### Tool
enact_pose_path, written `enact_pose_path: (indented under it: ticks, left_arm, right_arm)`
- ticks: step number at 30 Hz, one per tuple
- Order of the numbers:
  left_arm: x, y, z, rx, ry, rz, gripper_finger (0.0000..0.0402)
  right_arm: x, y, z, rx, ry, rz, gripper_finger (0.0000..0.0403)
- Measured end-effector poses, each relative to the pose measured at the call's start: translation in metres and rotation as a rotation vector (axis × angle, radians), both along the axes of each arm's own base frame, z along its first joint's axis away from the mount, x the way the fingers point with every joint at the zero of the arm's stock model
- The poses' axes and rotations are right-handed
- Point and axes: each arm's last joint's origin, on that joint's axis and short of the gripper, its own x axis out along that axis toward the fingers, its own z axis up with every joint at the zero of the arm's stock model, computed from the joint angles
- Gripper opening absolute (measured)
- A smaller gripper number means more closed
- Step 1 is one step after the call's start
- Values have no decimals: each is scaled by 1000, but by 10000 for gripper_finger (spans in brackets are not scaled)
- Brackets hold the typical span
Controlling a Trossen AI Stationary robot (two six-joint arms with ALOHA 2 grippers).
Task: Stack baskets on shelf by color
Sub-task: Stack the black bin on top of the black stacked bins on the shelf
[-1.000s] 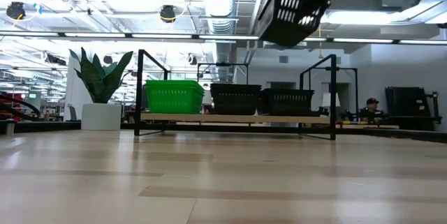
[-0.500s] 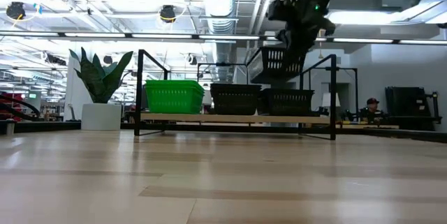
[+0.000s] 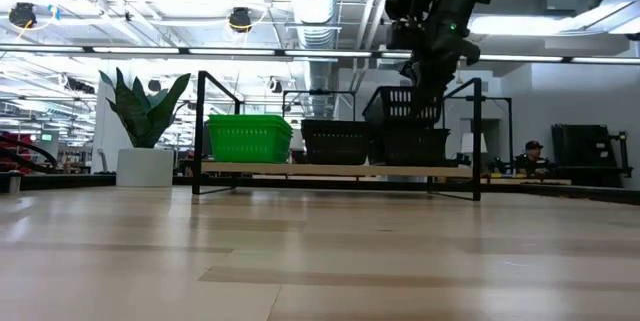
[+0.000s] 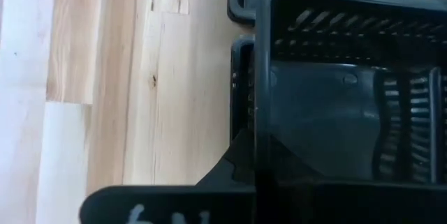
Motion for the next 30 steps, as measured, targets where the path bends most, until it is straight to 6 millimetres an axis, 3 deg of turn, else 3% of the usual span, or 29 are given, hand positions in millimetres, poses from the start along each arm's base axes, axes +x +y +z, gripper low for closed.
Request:
enact_pose_path:
  ticks: [6,23,26,30]
  left_arm:
    - [0,0,0,-3,-3,8,226]
    - [0,0,0,-11,-5,17,226]
    - [-1,1,2,-22,-13,20,226]
    - [-9,5,17,-41,-84,5,226]
  right_arm:
    - [-2,-2,-3,1,8,-6,15]
    - [1,-5,-1,-14,-27,-27,131]
    - [-1,-4,15,11,-62,-75,151]
    - [-5,3,54,20,-162,-98,169]
